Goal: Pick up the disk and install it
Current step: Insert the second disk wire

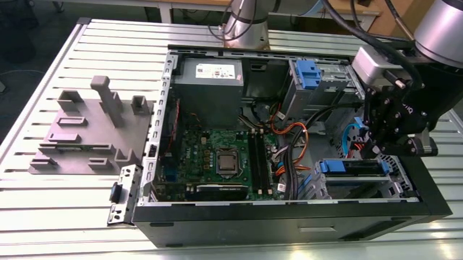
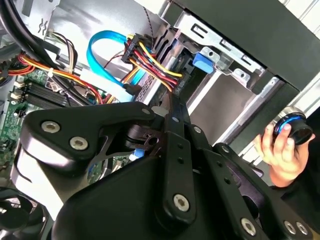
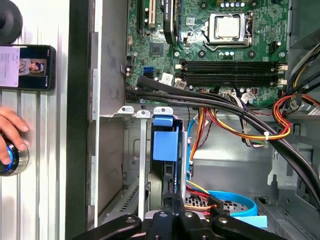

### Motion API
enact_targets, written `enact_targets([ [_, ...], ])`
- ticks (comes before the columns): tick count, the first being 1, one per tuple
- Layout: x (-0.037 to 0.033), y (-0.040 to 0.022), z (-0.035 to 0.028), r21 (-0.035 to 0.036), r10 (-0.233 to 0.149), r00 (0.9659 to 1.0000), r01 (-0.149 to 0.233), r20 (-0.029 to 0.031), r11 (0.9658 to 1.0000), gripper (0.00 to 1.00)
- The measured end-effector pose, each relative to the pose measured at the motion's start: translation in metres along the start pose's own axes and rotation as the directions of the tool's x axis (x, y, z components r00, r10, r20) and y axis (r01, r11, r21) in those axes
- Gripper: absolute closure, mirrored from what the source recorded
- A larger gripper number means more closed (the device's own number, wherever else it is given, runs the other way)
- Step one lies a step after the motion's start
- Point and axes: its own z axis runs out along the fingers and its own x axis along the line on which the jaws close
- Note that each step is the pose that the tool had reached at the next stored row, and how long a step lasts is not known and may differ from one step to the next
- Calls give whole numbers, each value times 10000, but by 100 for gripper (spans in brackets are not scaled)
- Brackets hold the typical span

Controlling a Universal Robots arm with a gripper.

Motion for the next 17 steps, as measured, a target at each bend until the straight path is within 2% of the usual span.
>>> enact_targets([
  [7, 15, -3, -150, -4, 32, 10000, -32, -2, 10000, 89],
  [10, 13, -4, -182, -6, 56, 10000, -56, -2, 10000, 89],
  [13, -41, -6, -193, -7, 58, 10000, -58, -44, 10000, 89],
  [17, -118, -6, -201, -7, 59, 10000, -59, -52, 10000, 89],
])
